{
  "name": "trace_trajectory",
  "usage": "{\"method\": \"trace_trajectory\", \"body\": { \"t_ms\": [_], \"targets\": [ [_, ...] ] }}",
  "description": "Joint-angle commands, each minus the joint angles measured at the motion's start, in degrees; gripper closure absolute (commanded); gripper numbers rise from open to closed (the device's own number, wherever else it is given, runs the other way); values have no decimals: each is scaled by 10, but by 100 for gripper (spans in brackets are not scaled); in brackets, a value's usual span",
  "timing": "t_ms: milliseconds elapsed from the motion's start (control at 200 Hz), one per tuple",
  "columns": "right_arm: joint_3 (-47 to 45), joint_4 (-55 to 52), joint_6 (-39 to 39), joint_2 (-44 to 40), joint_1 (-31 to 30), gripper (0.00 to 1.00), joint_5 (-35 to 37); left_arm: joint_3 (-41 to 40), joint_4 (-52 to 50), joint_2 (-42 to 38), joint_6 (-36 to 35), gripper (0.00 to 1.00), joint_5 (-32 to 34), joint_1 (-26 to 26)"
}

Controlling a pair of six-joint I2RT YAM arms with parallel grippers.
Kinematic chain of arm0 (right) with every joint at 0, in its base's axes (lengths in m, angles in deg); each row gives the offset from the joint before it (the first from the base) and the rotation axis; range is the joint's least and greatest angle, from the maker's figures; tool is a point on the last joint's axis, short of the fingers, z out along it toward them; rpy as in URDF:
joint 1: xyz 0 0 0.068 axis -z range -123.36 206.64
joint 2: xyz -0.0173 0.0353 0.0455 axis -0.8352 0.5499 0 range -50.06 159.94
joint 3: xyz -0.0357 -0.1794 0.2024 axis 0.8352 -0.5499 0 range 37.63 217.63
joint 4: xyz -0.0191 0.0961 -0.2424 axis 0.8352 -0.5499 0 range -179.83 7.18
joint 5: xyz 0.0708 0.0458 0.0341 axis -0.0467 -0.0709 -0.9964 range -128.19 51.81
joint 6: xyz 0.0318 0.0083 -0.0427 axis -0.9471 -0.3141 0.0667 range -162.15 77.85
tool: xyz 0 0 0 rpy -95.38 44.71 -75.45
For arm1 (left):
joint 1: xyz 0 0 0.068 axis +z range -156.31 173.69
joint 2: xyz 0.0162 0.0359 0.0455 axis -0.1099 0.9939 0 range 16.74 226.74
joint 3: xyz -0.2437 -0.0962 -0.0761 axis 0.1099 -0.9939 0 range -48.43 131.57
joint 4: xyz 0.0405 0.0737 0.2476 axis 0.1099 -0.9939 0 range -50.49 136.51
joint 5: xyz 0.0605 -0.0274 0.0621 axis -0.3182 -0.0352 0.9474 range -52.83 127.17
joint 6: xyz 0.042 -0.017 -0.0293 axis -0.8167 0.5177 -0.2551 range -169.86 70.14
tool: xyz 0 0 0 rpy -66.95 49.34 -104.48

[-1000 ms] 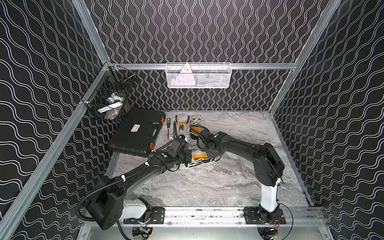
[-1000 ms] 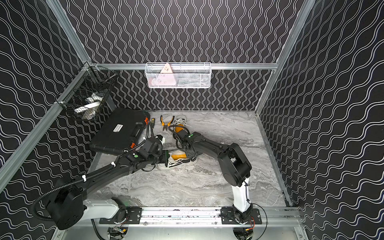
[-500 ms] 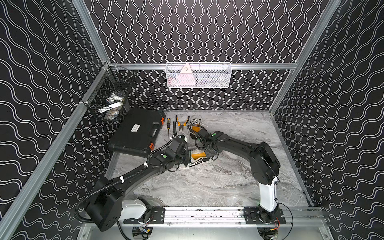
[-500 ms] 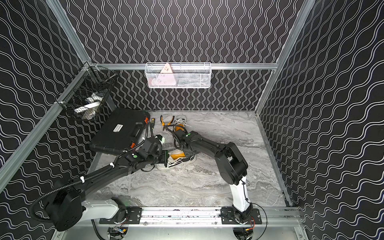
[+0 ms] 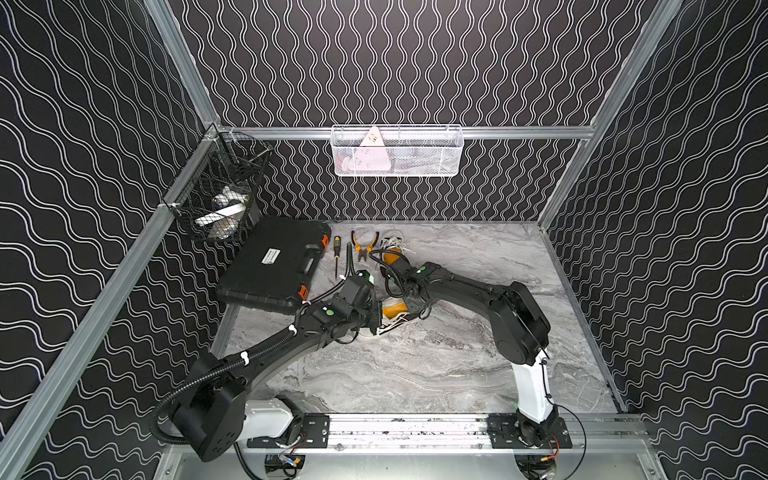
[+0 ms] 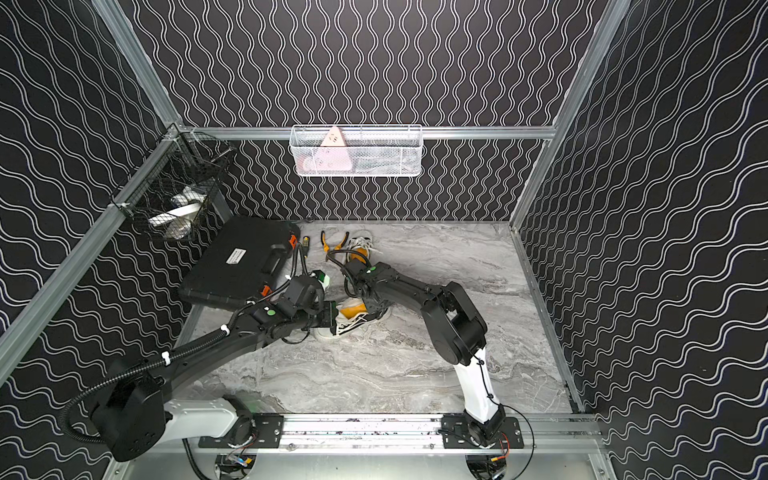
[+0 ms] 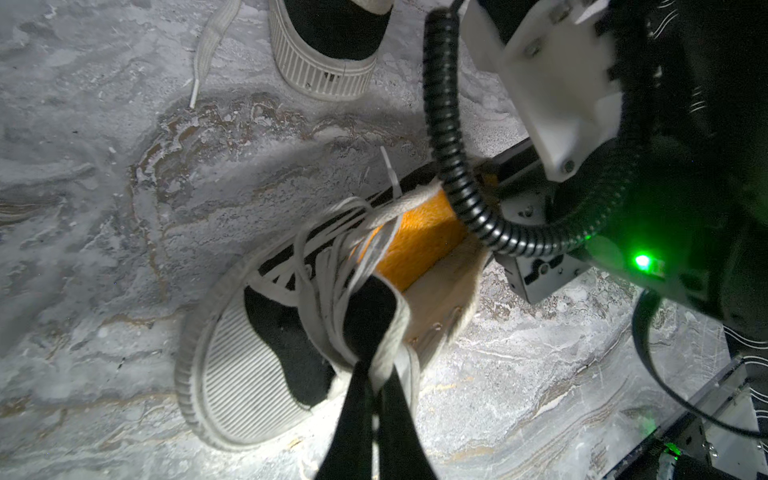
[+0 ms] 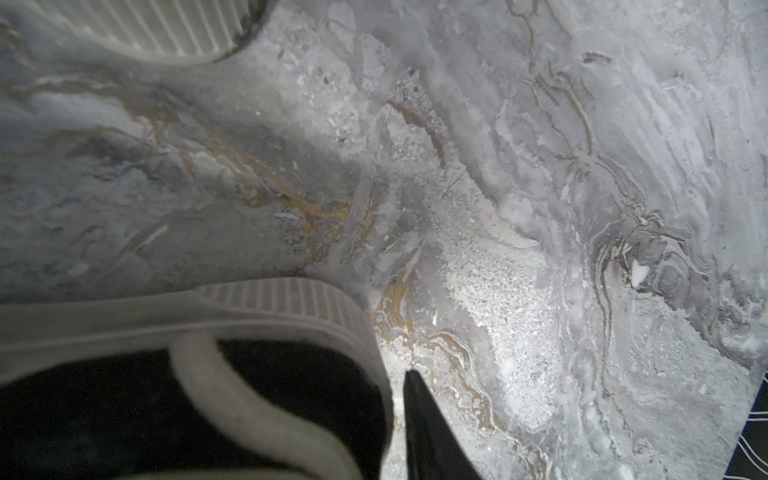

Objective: Insert the insole into the shoe

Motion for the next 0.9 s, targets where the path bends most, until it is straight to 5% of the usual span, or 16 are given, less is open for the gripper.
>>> {"method": "trace_trajectory", "body": {
  "t_ms": [0,135,315,610,896],
  "targets": [
    [2,-37,-24,-27,0,72,-30,9,6,9,-8,100,3,0],
    [-28,-50,-78,-90,-4,70,-138,26,9,36,-21,100,0,0],
    [-83,-33,-125,-147,-14,49,-258,65,14,81,-73,100,-27,0],
    [-121,21,-43,-189,63,39,-246,92,15,104,-153,100,-87,1],
    [-176,97,39,-222,56,38,-277,90,18,106,-151,100,-95,1]
  ]
}}
